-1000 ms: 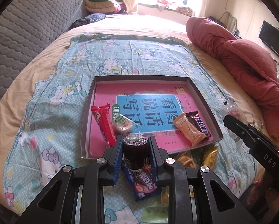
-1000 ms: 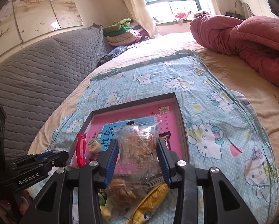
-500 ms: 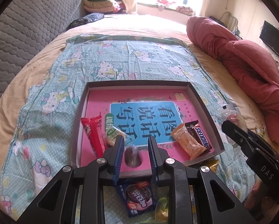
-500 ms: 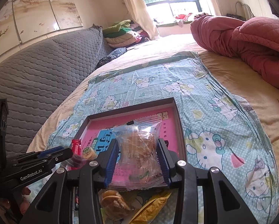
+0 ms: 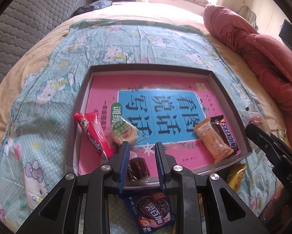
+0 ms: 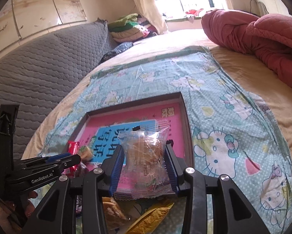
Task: Organize snacks
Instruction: 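Carry the chocolate cup with left gripper while right gripper carries the cake into the tray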
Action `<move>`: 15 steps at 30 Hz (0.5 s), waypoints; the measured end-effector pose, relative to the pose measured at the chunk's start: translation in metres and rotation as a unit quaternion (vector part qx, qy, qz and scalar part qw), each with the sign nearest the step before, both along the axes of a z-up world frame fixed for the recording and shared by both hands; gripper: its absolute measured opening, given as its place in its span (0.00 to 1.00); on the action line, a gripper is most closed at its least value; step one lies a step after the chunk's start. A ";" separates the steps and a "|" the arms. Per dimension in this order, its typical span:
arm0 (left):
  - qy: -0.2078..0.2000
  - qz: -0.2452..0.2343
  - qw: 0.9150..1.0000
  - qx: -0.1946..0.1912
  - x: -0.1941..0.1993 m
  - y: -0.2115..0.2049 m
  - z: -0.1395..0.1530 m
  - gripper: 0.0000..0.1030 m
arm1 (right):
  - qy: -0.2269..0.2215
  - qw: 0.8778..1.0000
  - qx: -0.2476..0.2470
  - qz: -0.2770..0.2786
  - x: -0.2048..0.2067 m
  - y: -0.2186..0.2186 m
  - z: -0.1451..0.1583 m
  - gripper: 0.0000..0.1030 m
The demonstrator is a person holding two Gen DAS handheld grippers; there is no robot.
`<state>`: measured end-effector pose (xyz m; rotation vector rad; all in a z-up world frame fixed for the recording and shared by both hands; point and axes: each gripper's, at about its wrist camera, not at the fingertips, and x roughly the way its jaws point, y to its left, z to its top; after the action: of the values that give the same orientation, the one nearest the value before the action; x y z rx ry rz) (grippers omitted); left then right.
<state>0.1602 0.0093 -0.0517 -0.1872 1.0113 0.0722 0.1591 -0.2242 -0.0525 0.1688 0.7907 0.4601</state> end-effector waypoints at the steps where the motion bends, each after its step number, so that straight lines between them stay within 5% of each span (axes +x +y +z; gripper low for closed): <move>1: 0.002 -0.001 1.000 0.000 0.000 -0.001 -0.002 0.26 | 0.004 1.000 -0.003 0.001 0.001 0.001 -0.003 0.41; 15: 0.013 -0.011 1.000 -0.001 0.002 -0.009 -0.013 0.26 | 0.035 0.999 -0.040 0.008 0.015 0.007 -0.033 0.42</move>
<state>0.1620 0.0005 -0.0647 -0.1761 1.0393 0.0536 0.1746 -0.2170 -0.0852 0.1042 0.8777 0.4378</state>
